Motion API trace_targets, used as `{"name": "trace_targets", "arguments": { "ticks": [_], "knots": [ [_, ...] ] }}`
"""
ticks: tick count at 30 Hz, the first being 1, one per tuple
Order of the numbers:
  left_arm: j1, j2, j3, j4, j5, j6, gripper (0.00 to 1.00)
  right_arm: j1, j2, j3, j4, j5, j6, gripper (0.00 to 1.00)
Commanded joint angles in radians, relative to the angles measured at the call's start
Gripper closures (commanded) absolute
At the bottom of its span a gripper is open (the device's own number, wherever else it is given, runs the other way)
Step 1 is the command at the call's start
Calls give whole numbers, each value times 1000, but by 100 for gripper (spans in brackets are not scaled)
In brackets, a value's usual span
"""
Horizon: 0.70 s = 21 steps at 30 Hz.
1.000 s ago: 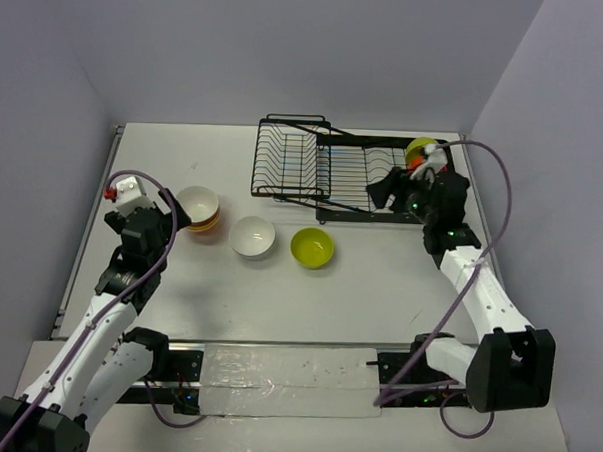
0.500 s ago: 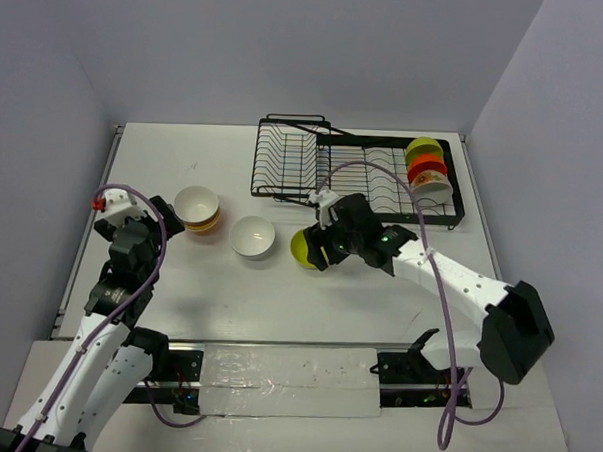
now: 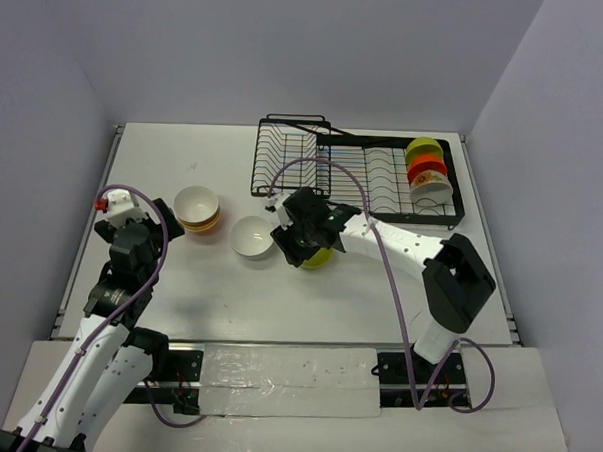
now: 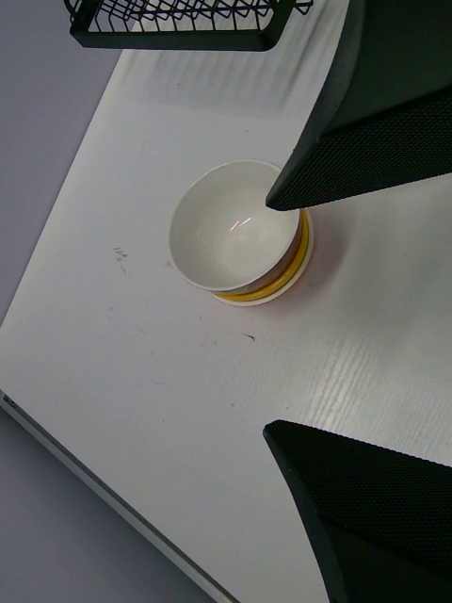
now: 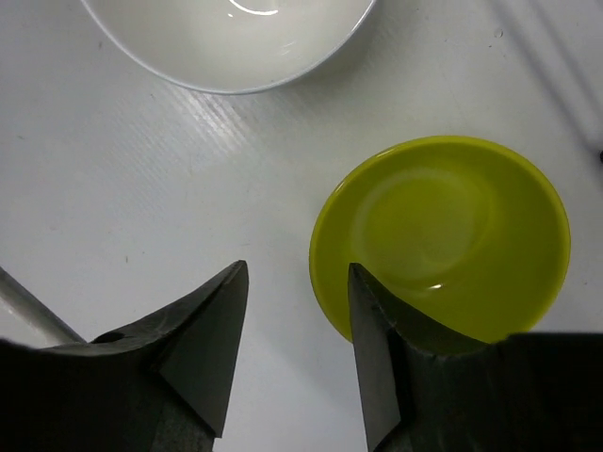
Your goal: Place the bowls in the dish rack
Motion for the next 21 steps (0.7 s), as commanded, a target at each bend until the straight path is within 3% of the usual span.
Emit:
{"name": "trace_targets", "arguments": {
  "ticks": [1,7,14,21],
  "knots": [
    [-2,-10,21,9,4,10,1,12,52,76,-66,40,-17,47],
    [-2,5,22,17,15,14,1,20,122,124,-86,37,-10,58],
    [-2,7,19,22,16,19,1,23,168,150,-98,43,-1,64],
    [-2,9,16,25,21,25,1,24,181,158,-101,52,6,79]
  ]
}}
